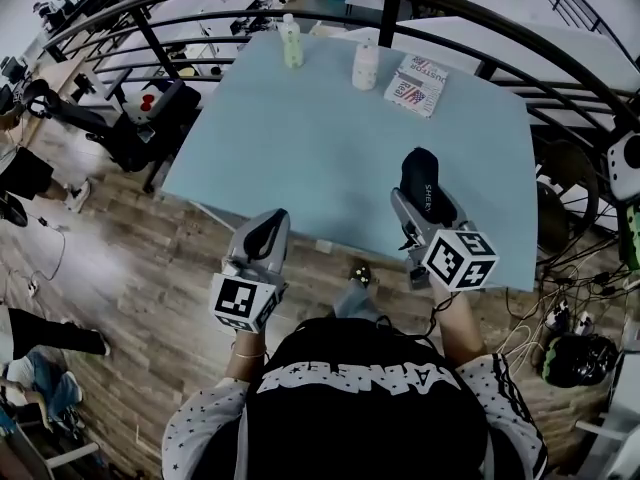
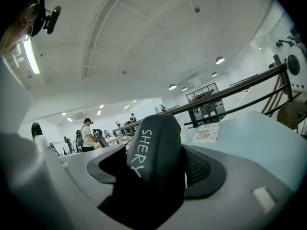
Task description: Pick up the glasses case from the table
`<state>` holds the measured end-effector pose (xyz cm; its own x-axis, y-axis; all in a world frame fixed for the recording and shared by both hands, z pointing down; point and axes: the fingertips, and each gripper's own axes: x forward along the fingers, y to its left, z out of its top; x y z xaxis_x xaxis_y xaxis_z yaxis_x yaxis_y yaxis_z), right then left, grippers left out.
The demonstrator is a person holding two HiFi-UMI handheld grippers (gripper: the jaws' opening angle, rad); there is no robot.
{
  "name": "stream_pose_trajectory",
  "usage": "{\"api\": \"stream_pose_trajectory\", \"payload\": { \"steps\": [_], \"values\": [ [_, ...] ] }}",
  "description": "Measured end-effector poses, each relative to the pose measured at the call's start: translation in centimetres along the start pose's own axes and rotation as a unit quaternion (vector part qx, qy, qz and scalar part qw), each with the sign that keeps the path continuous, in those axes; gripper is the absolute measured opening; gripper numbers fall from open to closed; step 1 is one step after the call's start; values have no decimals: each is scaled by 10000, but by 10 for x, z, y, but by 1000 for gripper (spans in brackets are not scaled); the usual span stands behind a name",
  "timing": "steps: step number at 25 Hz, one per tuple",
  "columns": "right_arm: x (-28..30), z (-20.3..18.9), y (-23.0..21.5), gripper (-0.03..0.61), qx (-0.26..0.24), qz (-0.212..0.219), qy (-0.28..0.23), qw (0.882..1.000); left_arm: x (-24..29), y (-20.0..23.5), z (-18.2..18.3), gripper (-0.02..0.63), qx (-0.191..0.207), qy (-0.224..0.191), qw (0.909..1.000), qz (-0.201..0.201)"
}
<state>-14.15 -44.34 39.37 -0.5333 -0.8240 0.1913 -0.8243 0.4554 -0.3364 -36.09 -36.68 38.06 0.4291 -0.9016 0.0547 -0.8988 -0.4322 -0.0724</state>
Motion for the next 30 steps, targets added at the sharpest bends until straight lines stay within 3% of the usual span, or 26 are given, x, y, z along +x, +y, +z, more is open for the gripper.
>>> {"api": "stream_pose_trajectory", "payload": {
  "steps": [30],
  "values": [
    [-8, -8, 9, 376, -139, -15, 170, 9998, -7, -4, -1, 0, -66, -15, 9999, -75]
  ]
}}
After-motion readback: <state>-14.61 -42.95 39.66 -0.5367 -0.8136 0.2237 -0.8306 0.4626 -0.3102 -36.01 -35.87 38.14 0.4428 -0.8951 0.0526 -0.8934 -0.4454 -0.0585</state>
